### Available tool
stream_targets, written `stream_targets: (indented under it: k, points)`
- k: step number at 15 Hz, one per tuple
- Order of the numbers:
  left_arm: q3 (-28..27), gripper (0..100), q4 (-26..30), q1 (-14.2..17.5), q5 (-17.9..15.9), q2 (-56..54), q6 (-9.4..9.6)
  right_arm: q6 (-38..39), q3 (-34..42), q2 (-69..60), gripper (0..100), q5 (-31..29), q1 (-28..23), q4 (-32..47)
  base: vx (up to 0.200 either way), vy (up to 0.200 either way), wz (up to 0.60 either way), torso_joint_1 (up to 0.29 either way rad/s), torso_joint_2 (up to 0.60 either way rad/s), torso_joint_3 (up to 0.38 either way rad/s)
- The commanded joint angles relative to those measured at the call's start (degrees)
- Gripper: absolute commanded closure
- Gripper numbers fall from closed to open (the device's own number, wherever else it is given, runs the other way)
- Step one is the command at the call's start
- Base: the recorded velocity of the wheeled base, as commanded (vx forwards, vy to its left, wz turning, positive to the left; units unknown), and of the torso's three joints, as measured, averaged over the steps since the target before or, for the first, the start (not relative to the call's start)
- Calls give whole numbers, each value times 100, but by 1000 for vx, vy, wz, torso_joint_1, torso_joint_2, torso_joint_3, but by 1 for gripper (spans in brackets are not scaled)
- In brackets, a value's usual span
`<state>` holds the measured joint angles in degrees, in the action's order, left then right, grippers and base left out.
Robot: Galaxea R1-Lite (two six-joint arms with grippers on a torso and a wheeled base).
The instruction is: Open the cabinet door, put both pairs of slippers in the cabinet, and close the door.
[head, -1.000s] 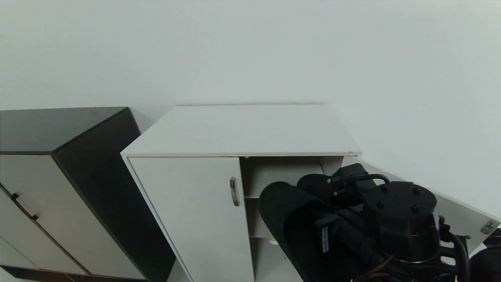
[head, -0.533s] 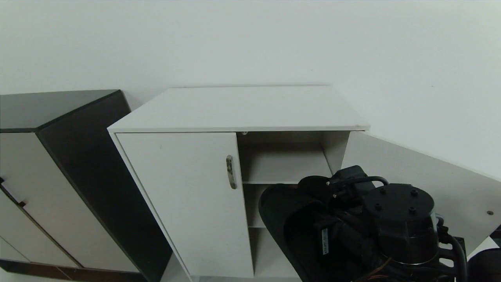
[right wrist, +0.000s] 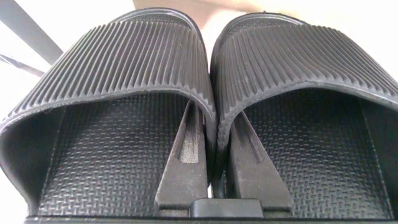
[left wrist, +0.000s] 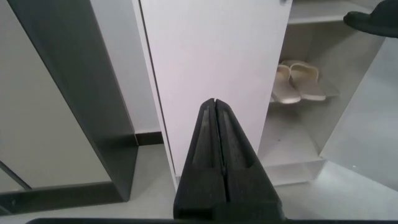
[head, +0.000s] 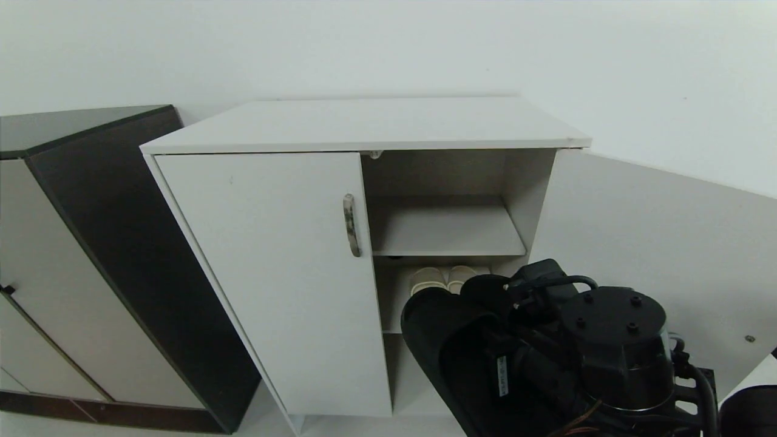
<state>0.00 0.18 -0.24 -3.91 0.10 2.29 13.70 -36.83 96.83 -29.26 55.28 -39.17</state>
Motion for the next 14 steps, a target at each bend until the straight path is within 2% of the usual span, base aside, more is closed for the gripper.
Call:
stream_targets:
  k: [1, 6, 14]
  points:
    - [0, 100, -1, -2, 5, 8, -1, 1, 0, 47, 100, -1, 0, -3, 0, 0, 0, -80, 456, 364]
    - [0, 100, -1, -2, 5, 8, -1, 1, 44, 205, 100, -10, 0, -117, 0, 0, 0, -36, 406, 369]
    - [0, 100, -1, -2, 5, 8, -18, 1, 114, 170, 100, 140, 9, -240, 0, 0, 0, 1, 36, 31]
